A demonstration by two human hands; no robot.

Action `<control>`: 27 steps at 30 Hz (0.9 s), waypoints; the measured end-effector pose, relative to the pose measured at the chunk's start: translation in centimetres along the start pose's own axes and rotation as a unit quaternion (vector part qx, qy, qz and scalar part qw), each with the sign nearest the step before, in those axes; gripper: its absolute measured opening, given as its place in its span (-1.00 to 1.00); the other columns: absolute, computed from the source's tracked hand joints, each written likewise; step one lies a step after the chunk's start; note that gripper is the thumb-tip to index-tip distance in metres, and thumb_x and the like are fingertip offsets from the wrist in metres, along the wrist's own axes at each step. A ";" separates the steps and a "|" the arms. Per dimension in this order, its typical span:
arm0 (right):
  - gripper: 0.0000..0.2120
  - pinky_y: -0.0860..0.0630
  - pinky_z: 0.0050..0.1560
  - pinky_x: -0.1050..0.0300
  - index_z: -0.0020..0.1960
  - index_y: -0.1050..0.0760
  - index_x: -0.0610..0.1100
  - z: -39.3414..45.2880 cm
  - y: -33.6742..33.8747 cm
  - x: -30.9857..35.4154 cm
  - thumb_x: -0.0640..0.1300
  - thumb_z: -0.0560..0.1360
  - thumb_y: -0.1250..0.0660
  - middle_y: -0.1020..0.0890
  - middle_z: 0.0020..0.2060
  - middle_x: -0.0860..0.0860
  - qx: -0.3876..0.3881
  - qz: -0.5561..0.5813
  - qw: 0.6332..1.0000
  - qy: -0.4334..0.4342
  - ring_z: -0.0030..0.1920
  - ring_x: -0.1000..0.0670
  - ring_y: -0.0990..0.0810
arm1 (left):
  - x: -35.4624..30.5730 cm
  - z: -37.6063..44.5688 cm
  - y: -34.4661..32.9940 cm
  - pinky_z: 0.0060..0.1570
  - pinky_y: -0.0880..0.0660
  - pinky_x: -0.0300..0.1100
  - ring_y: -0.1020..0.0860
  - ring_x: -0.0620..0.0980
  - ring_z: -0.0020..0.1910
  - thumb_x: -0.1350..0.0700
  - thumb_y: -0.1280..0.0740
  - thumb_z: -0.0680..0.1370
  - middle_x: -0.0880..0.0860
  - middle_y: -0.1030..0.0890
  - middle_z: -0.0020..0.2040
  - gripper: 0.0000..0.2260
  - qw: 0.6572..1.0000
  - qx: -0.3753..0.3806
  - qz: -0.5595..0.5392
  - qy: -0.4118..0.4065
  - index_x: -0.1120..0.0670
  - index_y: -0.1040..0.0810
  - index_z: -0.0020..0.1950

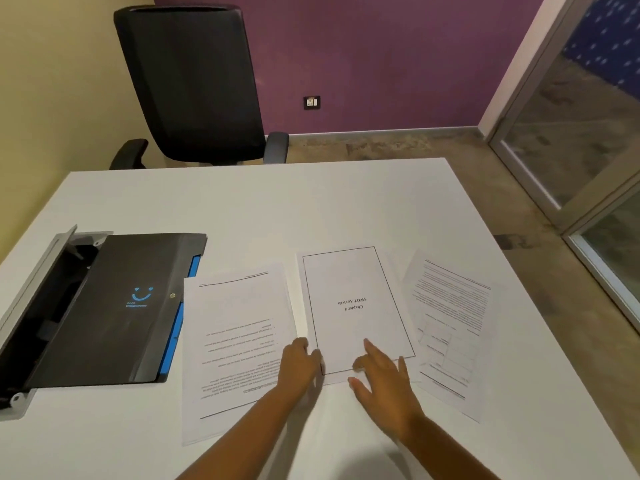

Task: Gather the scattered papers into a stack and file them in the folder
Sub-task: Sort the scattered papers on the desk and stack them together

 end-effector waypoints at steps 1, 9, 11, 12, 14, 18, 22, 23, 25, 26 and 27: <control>-0.51 0.22 0.46 -0.13 0.34 -0.27 0.11 0.2 0.3 -1.1 0.29 0.50 0.06 0.04 0.53 0.08 0.000 -0.018 1.000 -0.023 0.53 0.03 0.06 | -0.1 0.0 -0.2 -0.40 -0.23 -0.28 -0.31 -0.10 -0.41 0.20 -0.24 0.49 0.02 -0.34 -0.33 -0.84 1.000 -0.001 0.007 0.008 0.10 -0.32 -0.28; 0.10 0.26 0.43 -0.21 0.48 0.22 0.19 0.8 -1.7 -4.5 0.51 -0.02 0.63 0.42 0.36 0.08 0.041 -0.075 0.996 -0.022 0.42 -0.01 0.41 | -1.0 0.7 -1.4 -0.09 -0.37 -0.13 -0.48 0.14 0.04 0.13 -0.27 0.48 0.14 -0.44 0.05 -0.68 0.997 -0.015 0.017 0.079 0.25 -0.37 0.17; 0.02 0.27 0.43 -0.21 0.47 0.20 0.21 0.9 -1.8 -4.6 0.50 0.05 0.52 0.40 0.38 0.12 0.039 -0.055 0.998 -0.020 0.37 0.05 0.44 | -1.0 1.2 -1.0 -0.16 -0.37 -0.16 -0.51 0.11 -0.10 0.18 -0.28 0.47 0.07 -0.48 -0.13 -0.77 0.985 -0.005 -0.093 0.144 0.23 -0.35 0.06; -0.02 0.28 0.43 -0.20 0.47 0.20 0.22 0.9 -1.8 -4.6 0.49 0.08 0.48 0.40 0.38 0.13 0.037 -0.051 0.998 -0.019 0.37 0.06 0.44 | -1.0 1.5 -0.8 -0.25 -0.36 -0.20 -0.52 0.06 -0.26 0.21 -0.27 0.46 0.01 -0.52 -0.32 -0.86 0.977 0.003 -0.140 0.161 0.21 -0.34 -0.09; -0.09 0.31 0.42 -0.18 0.47 0.20 0.22 1.0 -1.8 -4.7 0.49 0.15 0.41 0.41 0.37 0.14 0.039 -0.052 0.998 -0.018 0.36 0.07 0.45 | -1.3 1.8 -0.6 -0.42 -0.25 -0.26 -0.35 -0.05 -0.59 0.23 -0.27 0.43 -0.06 -0.36 -0.68 -0.79 0.967 0.034 -0.186 0.171 0.16 -0.30 -0.37; -0.28 0.30 0.42 -0.18 0.47 0.18 0.21 0.9 -1.8 -4.6 0.43 0.37 0.18 0.40 0.36 0.14 0.054 -0.056 0.997 -0.021 0.36 0.09 0.44 | -1.7 1.9 -0.9 -0.47 -0.25 -0.27 -0.27 -0.07 -0.56 0.16 -0.31 0.48 0.03 -0.30 -0.49 -0.72 0.957 0.114 -0.231 0.134 0.11 -0.27 -0.36; -0.41 0.17 0.46 -0.17 0.45 -0.07 0.20 1.0 -0.8 -4.8 0.26 0.48 -0.15 0.14 0.50 0.17 0.039 0.001 0.999 -0.022 0.52 0.05 0.17 | -2.0 2.2 -0.1 -0.29 -0.36 -0.21 -0.43 -0.02 -0.30 0.24 -0.28 0.47 0.05 -0.47 -0.22 -0.90 0.988 0.082 -0.117 0.057 0.15 -0.37 -0.08; -0.44 0.09 0.47 -0.14 0.42 -0.17 0.20 1.2 -0.2 -4.8 0.28 0.46 -0.16 -0.01 0.51 0.16 0.030 0.029 0.999 -0.027 0.52 0.05 0.04 | -2.0 2.2 0.0 -0.15 -0.40 -0.18 -0.48 0.03 -0.15 0.25 -0.28 0.49 0.06 -0.50 -0.07 -0.83 0.992 0.078 -0.091 0.034 0.17 -0.40 0.05; -0.47 -0.10 0.45 -0.06 0.35 -0.32 0.14 1.7 1.6 -4.8 0.30 0.43 -0.18 -0.27 0.44 0.14 -0.021 0.099 0.994 -0.044 0.46 0.06 -0.19 | -1.8 2.2 0.5 0.15 -0.40 -0.12 -0.49 0.10 0.15 0.27 -0.28 0.50 0.07 -0.50 0.18 -0.63 0.995 0.066 -0.079 0.014 0.18 -0.36 0.31; -0.51 -0.16 0.42 -0.03 0.32 -0.37 0.10 2.0 2.4 -4.9 0.23 0.45 -0.23 -0.35 0.39 0.12 -0.055 0.125 0.989 -0.052 0.42 0.06 -0.27 | -1.8 2.1 0.9 0.25 -0.38 -0.10 -0.48 0.12 0.22 0.28 -0.28 0.50 0.07 -0.49 0.26 -0.59 0.995 0.058 -0.086 0.007 0.18 -0.35 0.35; -0.57 -0.21 0.40 0.01 0.31 -0.40 0.05 2.3 3.2 -5.1 0.13 0.48 -0.27 -0.41 0.35 0.11 -0.087 0.143 0.984 -0.059 0.38 0.04 -0.33 | -1.9 1.8 1.2 0.29 -0.37 -0.07 -0.48 0.13 0.25 0.30 -0.27 0.50 0.10 -0.49 0.30 -0.58 0.994 0.052 -0.099 0.003 0.17 -0.36 0.35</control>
Point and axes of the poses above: each hand's wrist, its own z-axis towards the middle knuckle, its own y-axis out of the back of the hand, x = y × z, the point moved 5 cm from there along z, towards the middle knuckle
